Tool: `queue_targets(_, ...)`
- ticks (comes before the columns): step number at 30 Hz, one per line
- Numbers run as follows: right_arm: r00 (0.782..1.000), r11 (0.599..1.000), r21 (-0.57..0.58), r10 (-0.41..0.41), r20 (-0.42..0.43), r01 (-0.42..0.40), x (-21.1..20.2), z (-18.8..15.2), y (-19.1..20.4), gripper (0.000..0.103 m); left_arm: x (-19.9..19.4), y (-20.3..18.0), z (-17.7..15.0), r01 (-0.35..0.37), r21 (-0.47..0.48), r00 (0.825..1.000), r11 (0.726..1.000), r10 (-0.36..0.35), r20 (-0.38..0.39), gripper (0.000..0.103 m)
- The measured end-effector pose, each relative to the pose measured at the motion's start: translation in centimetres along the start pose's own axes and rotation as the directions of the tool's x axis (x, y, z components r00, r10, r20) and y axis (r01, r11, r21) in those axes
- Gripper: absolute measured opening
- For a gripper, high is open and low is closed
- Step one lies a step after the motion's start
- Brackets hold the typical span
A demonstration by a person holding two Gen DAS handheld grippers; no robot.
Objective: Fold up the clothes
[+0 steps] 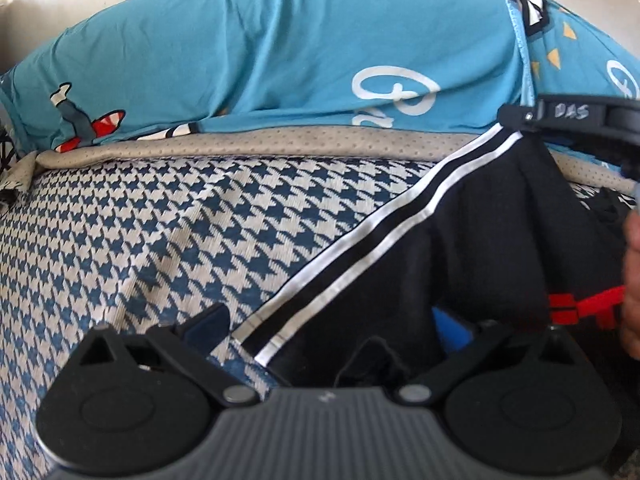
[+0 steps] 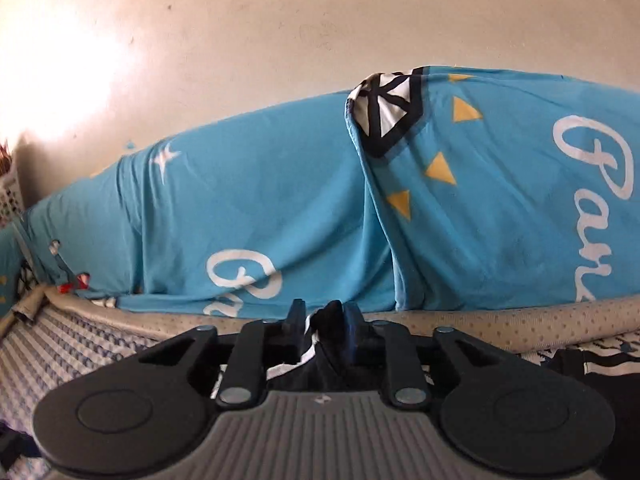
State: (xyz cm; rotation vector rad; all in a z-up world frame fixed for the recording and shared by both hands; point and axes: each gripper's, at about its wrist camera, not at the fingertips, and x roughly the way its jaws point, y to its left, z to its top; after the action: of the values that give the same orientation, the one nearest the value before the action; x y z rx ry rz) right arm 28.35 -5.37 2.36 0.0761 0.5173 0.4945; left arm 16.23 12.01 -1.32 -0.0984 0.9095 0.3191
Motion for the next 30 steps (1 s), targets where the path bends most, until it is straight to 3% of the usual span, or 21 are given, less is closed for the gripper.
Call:
queue_targets(2,1.0,1.0,-0.007,0.014,-0.007,-0.014,-0.4,0.4,-0.2,0.03,0.0,0.1,0.0,-0.012,0.004,1.0,1.0,0.012,-0.005,0.103)
queue_targets(6,0.998,0.996,-0.075,-0.046,-0.038,0.043,-1.6,1.0,-1.5,0.03,0.2,0.3,0.0,-0.019,-0.007,1.0,1.0,0.019,-0.014,0.103)
queue_targets(11,0.977,0.974,-0.123,-0.202,-0.075,0.192,-3.5,1.5,-5.6,0.031,0.4,0.5,0.1,-0.023,-0.023,0.999,0.999,0.023,-0.026,0.103)
queue_targets(19,0.929,0.934,0.017,-0.352,-0.115,0.356,-7.2,0.0,-14.6,0.041,0.4,0.5,0.1,-0.015,-0.045,0.999,0.999,0.013,-0.04,0.103)
queue_targets(25,0.934,0.938,0.058,-0.33,-0.137,0.34,-6.8,-0.9,-16.3,0.055,0.5,0.6,0.0,-0.01,-0.053,0.999,0.999,0.008,-0.043,0.103)
queue_targets(30,0.924,0.937,-0.026,-0.347,-0.163,0.347,-5.4,-1.7,-15.2,0.061,0.5,0.6,0.0,-0.009,-0.054,0.999,0.999,0.007,-0.043,0.103)
